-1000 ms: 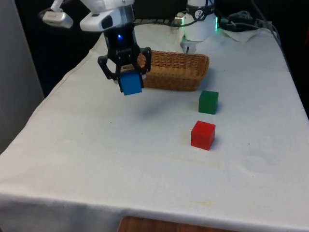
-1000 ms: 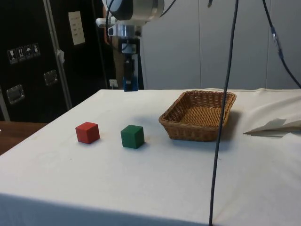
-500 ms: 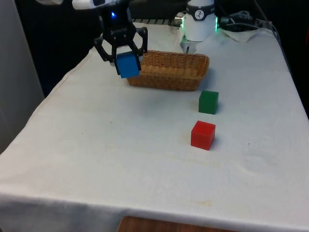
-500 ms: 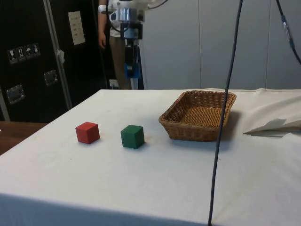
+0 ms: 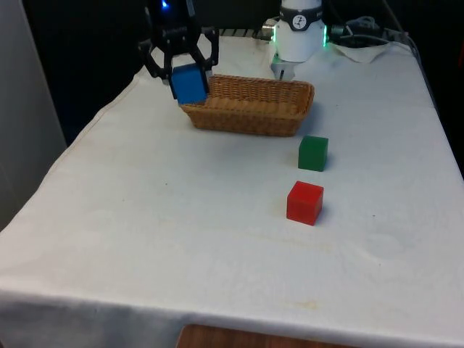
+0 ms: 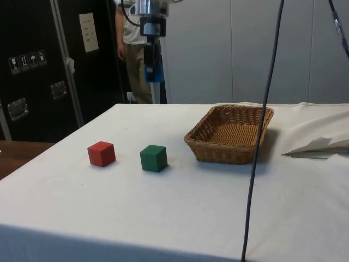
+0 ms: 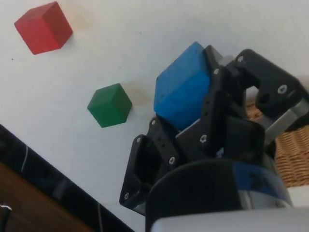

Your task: Pick up the blue cube and place it into the basket.

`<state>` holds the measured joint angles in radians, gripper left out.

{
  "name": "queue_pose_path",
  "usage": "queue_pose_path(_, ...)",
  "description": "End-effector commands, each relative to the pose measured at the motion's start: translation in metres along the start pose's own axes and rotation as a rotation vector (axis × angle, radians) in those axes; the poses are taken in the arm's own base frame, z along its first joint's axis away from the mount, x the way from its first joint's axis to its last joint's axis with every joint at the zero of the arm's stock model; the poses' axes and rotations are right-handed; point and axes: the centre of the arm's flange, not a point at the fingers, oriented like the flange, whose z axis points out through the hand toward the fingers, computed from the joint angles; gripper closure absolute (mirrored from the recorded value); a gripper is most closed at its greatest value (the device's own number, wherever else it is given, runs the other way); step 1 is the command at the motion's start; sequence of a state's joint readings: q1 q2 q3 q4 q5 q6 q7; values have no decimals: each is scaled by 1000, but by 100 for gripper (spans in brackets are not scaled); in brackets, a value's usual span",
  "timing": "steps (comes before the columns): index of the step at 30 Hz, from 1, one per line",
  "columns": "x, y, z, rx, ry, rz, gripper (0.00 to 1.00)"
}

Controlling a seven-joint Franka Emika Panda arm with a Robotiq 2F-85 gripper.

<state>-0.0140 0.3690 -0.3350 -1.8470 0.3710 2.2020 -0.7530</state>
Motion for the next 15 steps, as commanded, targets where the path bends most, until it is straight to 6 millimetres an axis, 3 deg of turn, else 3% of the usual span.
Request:
queue_pose_path(1, -2, 1, -1, -11, -13, 9, 100)
queue_pose_path(15, -5, 6, -4, -65, -45, 48, 100)
